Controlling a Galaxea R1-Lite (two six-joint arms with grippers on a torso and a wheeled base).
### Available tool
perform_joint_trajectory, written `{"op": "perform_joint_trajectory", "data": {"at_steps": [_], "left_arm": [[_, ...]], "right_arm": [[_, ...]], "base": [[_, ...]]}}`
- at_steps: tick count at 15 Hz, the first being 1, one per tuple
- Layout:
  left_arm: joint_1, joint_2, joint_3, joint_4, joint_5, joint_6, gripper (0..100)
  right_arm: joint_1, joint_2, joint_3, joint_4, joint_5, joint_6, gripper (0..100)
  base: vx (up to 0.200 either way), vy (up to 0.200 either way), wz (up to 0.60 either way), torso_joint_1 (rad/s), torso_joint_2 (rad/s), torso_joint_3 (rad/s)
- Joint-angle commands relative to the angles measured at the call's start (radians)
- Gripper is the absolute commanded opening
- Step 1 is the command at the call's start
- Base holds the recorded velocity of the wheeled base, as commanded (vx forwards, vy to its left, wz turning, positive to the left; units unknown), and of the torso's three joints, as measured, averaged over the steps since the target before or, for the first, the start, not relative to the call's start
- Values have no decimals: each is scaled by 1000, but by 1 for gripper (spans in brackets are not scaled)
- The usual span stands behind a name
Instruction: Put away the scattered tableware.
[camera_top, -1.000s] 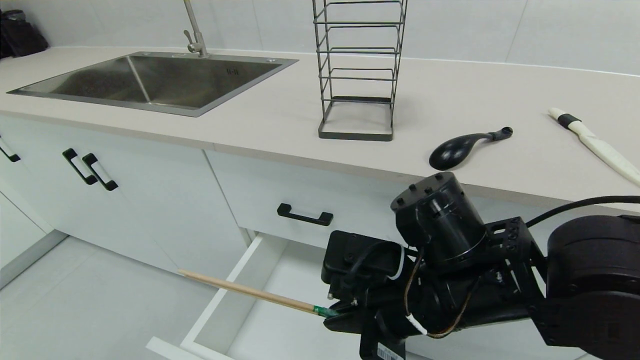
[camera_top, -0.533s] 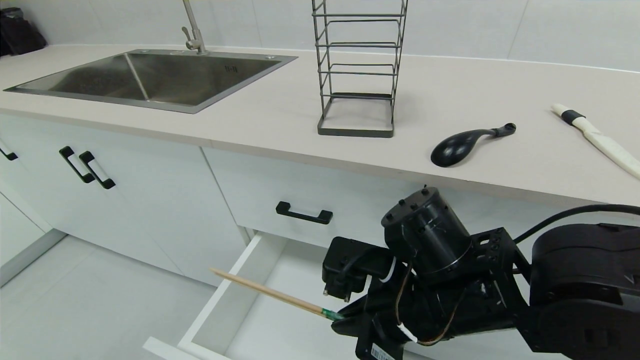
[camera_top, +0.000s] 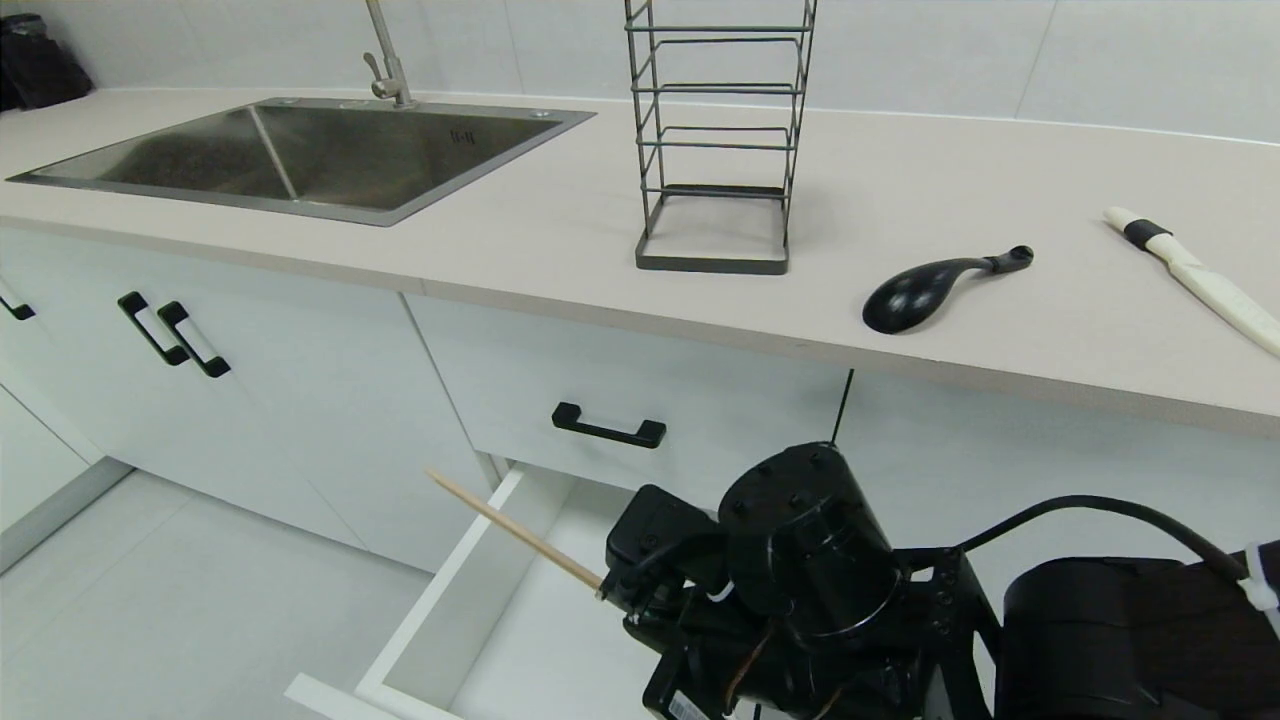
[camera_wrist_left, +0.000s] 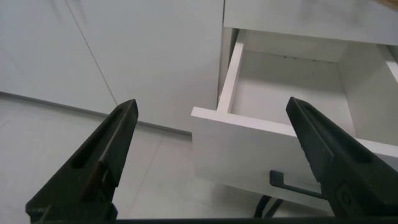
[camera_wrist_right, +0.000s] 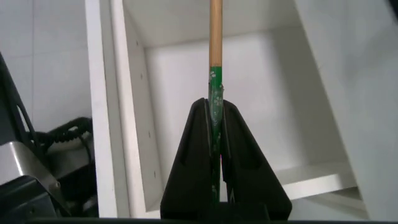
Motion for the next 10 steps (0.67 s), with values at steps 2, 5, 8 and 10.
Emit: {"op": "perform_joint_trajectory", "data": {"at_steps": [2,5,8,10], "left_arm": [[0,0,0,0,0,1,100],[0,0,0,0,0,1,100],[0,0,-1,0,0,1,100],[0,0,0,0,0,1,100]], "right_arm": [[2,36,-27,71,-16,6,0],[6,102,-83,105,-104,16,0],[2,153,-130,114,-105,68,0],[-1,165,-156,167,-105,141,0]], "base": [[0,0,0,0,0,0],[0,0,0,0,0,0],[0,0,0,0,0,0],[0,0,0,0,0,0]]}}
